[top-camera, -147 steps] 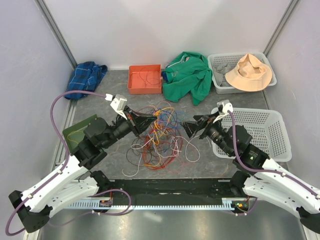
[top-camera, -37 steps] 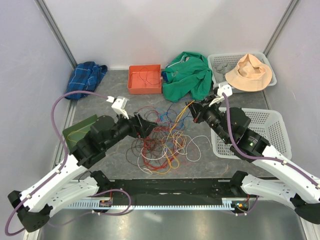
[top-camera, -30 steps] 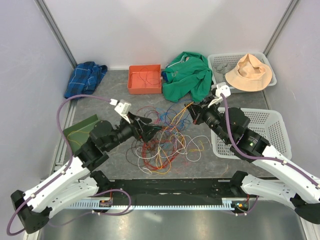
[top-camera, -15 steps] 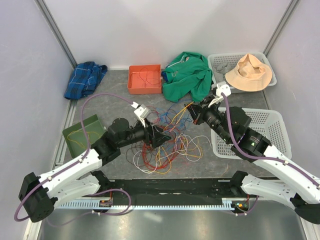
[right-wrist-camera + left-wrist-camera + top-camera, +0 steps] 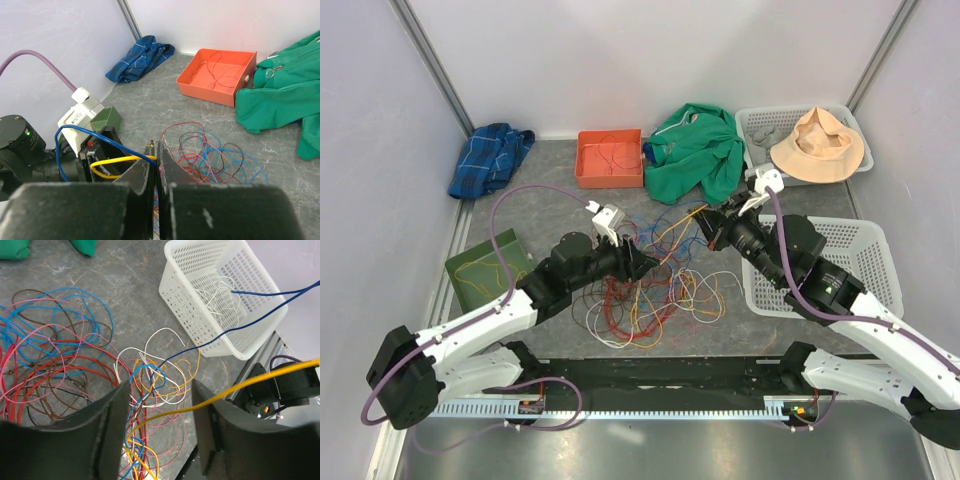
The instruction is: Untangle the cables
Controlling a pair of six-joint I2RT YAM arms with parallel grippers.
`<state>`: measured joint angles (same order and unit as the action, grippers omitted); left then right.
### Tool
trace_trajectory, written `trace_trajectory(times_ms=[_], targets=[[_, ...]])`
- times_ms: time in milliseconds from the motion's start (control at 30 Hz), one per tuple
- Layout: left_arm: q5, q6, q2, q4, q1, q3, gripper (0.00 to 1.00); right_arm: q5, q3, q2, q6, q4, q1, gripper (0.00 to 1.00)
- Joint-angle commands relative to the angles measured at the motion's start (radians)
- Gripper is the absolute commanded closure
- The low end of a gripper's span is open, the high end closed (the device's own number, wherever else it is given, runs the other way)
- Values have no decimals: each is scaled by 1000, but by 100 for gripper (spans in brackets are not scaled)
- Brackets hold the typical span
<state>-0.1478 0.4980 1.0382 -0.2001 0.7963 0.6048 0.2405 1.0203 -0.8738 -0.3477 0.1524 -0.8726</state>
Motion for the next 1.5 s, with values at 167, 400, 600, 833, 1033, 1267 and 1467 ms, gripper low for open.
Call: trace_trajectory(times_ms=[167, 400, 600, 833, 1033, 1267, 1467], targets=[[77, 10, -74, 57, 4, 59, 98, 20, 0, 41, -4, 1, 3, 97], [290, -42, -149, 494, 3, 303, 98, 62, -107, 41, -7, 53, 3, 21], [450, -114, -58, 795, 3, 584, 98, 117, -99, -74, -28, 157, 3, 2], [484, -122, 57, 874, 3, 803, 98, 177, -49, -77, -40, 213, 3, 2], [450, -145, 74, 840, 3, 927, 98, -105, -166, 59, -37, -39, 3, 5], [413, -165, 92, 778, 3, 1110, 98, -122, -230, 71, -63, -142, 1, 7], [375, -214, 164, 766, 3, 1354, 98, -133, -270, 85, -80, -145, 1, 7]])
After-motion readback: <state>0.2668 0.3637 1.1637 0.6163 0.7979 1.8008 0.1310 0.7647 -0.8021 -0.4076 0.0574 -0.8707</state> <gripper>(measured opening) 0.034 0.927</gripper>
